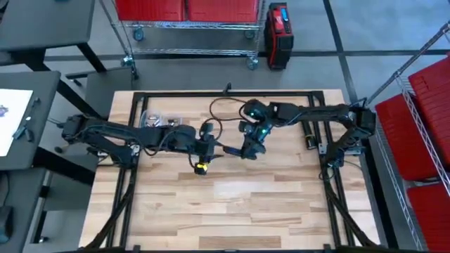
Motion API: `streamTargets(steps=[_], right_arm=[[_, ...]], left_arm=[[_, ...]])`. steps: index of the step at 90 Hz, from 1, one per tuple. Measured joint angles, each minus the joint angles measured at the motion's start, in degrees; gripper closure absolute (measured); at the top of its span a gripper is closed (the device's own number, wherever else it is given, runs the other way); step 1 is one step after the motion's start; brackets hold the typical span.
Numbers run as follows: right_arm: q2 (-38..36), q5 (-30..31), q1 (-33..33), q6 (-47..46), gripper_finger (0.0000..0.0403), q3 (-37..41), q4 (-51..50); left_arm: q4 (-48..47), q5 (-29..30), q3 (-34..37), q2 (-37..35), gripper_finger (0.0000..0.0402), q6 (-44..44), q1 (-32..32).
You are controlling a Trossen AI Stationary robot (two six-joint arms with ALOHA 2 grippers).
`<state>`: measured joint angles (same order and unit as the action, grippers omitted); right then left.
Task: Insert battery
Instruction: Open the remote's battery compartment
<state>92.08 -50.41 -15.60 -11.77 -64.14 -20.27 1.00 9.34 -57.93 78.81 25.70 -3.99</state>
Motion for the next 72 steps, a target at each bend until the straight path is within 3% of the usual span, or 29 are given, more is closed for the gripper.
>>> streamTargets(steps=[10, 36, 51, 63, 72], right_arm=[[0.0, -0.8, 1.2, -0.4, 0.0233, 0.0, 1.3], [0.0, -0.8, 1.9, -2.0, 0.0233, 0.0, 3.5], [0.0, -0.9, 2.0, -4.3, 0.0233, 0.0, 6.1], [0.0, -1.5, 1.9, -6.7, 0.0233, -0.1, 6.3], [-0.5, -3.0, 0.5, -8.3, 0.0182, -0.1, 5.9]], left_arm=[[1.4, -0.2, -0.9, 1.9, 0.026, 4.3, -0.1], [2.6, -2.1, -1.7, 2.9, 0.0265, 5.2, 0.1], [4.0, -3.9, -1.8, 3.9, 0.029, 5.0, 0.1], [3.1, -4.7, -1.8, 3.8, 0.0338, 1.5, 0.1], [2.7, -4.3, -1.8, 3.7, 0.0342, -5.6, 0.2]])
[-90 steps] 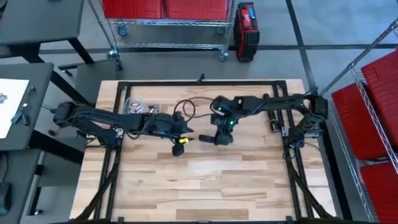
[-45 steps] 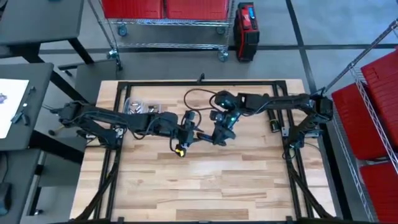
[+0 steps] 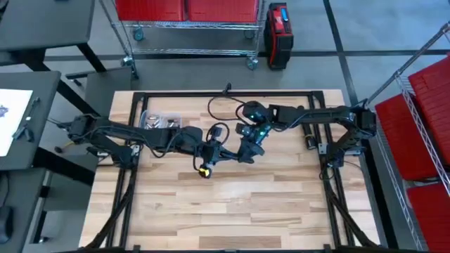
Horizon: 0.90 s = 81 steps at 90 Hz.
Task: Insert battery
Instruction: Open the remote's battery compartment
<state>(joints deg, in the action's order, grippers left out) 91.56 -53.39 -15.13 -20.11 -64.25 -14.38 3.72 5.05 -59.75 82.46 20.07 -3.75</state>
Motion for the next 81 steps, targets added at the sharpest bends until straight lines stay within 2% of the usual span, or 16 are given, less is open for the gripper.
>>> streamTargets(steps=[13, 21, 28, 39, 45, 63, 73, 81], right_arm=[[-4.1, -0.1, -4.4, -2.2, 0.0098, 0.0, -2.3], [-8.2, 4.7, -6.6, -0.3, 0.0075, 0.0, -4.4], [-12.8, 12.6, -7.5, 3.8, 0.007, 0.0, -6.9], [-20.0, 31.1, -5.9, 12.3, 0.0075, 0.0, -11.9], [-22.4, 36.9, -3.6, 16.5, 0.0078, 0.0, -13.2], [-22.2, 36.6, 1.4, 17.1, 0.0082, 0.0, -13.3], [-20.5, 37.4, 3.8, 17.4, 0.0088, -0.9, -13.0], [-18.0, 37.3, 5.0, 17.2, 0.0098, -2.9, -12.5]], left_arm=[[-1.2, 0.2, 0.0, -0.1, 0.0342, -13.0, 0.1], [-2.5, -0.3, 0.0, 0.0, 0.0342, -19.7, 0.1], [-3.9, -0.3, 0.0, -0.1, 0.0342, -24.7, 0.8], [-4.2, -0.2, 0.0, -0.5, 0.0342, -33.1, 2.9], [-3.4, -0.9, -0.2, -1.1, 0.0342, -35.7, 4.5], [-6.3, -4.6, -6.6, -1.2, 0.0342, -34.7, 6.5], [-12.2, -4.8, -10.0, -0.5, 0.0342, -32.4, 6.7], [-12.1, -4.5, -11.4, 0.4, 0.0342, -32.0, 6.8]])
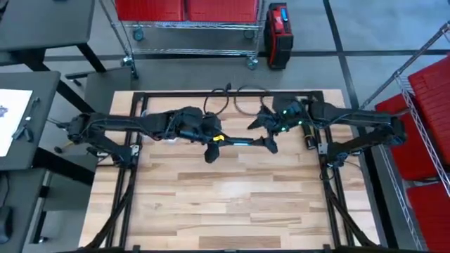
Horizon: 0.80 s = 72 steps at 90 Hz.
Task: Insert battery
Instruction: Open the remote's battery compartment
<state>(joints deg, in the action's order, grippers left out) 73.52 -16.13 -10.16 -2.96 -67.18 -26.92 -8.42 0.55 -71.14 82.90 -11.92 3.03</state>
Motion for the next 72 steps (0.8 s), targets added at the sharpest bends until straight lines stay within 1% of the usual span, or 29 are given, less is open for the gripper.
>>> streamTargets(steps=[17, 30, 38, 44, 52, 61, 67, 68, 72], right_arm=[[6.9, 0.0, 1.6, 1.3, 0.0115, -5.8, -1.9], [11.6, -0.2, 1.6, 1.5, 0.0128, -9.8, -10.3], [13.3, 0.0, 1.3, 1.7, 0.0147, -11.6, -12.9], [14.0, -0.1, 1.4, 1.9, 0.0171, -12.9, -12.9], [14.0, -0.4, 1.5, 2.2, 0.0218, -13.7, -13.0], [13.9, -0.4, 1.0, 2.3, 0.0289, -13.7, -14.3], [13.8, -0.7, 1.0, 4.4, 0.034, -13.7, -15.4], [13.8, -0.7, 1.0, 4.6, 0.0346, -13.7, -15.4], [13.7, -0.4, 1.1, 5.9, 0.0346, -13.8, -16.5]], left_arm=[[-0.7, -0.1, -0.4, 0.6, 0.0342, -1.4, 0.0], [-0.3, 0.1, -0.4, 0.4, 0.0343, -2.9, 0.1], [0.2, 0.1, -0.4, 0.2, 0.0343, -3.0, 0.1], [0.2, 0.1, -0.4, 0.2, 0.0343, -2.9, 0.1], [-0.2, 0.1, -0.4, 0.2, 0.0343, -2.9, 0.1], [-0.4, 0.2, -0.4, 0.2, 0.0343, -2.9, 0.1], [-0.3, -0.2, -0.4, 0.2, 0.0343, -2.8, 0.1], [-0.2, -0.4, -0.4, 0.2, 0.0343, -2.8, 0.2], [-0.3, -0.4, -0.4, 0.2, 0.0343, -2.8, 0.1]])
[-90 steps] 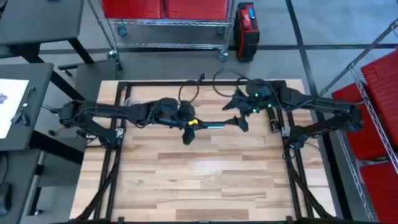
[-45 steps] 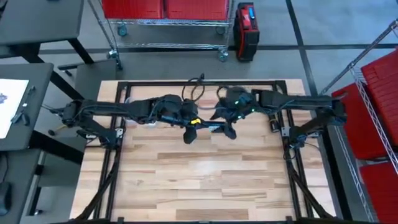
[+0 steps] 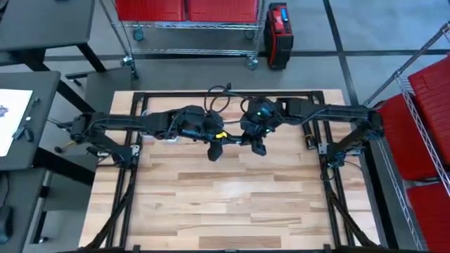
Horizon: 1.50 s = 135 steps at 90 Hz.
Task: Insert battery
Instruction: Open the remote's battery compartment, then insert the silver battery into the remote's battery compartment
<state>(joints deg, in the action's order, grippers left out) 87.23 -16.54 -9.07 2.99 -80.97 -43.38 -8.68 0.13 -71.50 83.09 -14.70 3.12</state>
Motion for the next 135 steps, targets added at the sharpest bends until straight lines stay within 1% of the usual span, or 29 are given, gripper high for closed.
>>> streamTargets(steps=[6, 18, 36, 58, 71, 81, 93, 100, 111, 121, 129, 135], right_arm=[[0.0, 0.1, 0.5, 1.5, 0.0346, -0.1, -1.1], [0.0, 2.3, 1.3, 2.4, 0.0344, -0.3, -4.5], [-0.5, 2.8, 1.2, 1.3, 0.0308, 0.0, -3.9], [-0.4, 3.0, 1.2, 0.9, 0.031, 0.1, -4.9], [-0.2, 3.0, 1.1, -0.4, 0.0312, 0.2, -4.3], [1.3, 3.4, 1.1, -0.9, 0.0328, 0.6, -4.8], [3.6, 4.7, 1.2, -1.6, 0.0333, 2.5, -4.9], [5.5, 5.2, 1.2, -2.0, 0.0317, 3.5, -4.7], [9.1, 7.0, 1.1, -3.3, 0.0275, 3.6, -5.1], [12.7, 7.8, 1.0, -3.8, 0.0243, 3.7, -5.3], [14.5, 6.9, 1.1, -3.9, 0.0227, 3.6, -6.8], [15.1, 6.4, 1.2, -3.8, 0.022, 3.6, -7.8]], left_arm=[[-0.1, -0.1, 0.0, 0.0, 0.0343, -0.1, -0.1], [-0.1, -0.7, 0.0, 0.1, 0.0343, 0.5, -0.4], [-1.0, -0.9, 0.0, -0.3, 0.0344, 0.8, -0.4], [-2.4, -1.0, 0.0, -0.4, 0.0344, -0.2, -0.4], [-2.3, -1.4, 0.0, 0.3, 0.0344, -3.0, 0.2], [-2.7, -1.9, 0.0, 2.1, 0.0344, -7.2, 0.7], [-4.5, -4.9, 0.0, 5.9, 0.0344, -13.8, 1.7], [-5.5, -5.0, 0.0, 8.3, 0.0344, -16.5, 2.0], [-5.5, -4.8, 0.3, 12.3, 0.0344, -19.5, 2.6], [-6.2, -4.6, 0.4, 15.5, 0.0344, -19.7, 2.9], [-9.3, -3.8, 0.9, 17.6, 0.0345, -20.1, 2.8], [-8.7, -3.0, 1.4, 18.5, 0.0345, -19.9, 3.1]])
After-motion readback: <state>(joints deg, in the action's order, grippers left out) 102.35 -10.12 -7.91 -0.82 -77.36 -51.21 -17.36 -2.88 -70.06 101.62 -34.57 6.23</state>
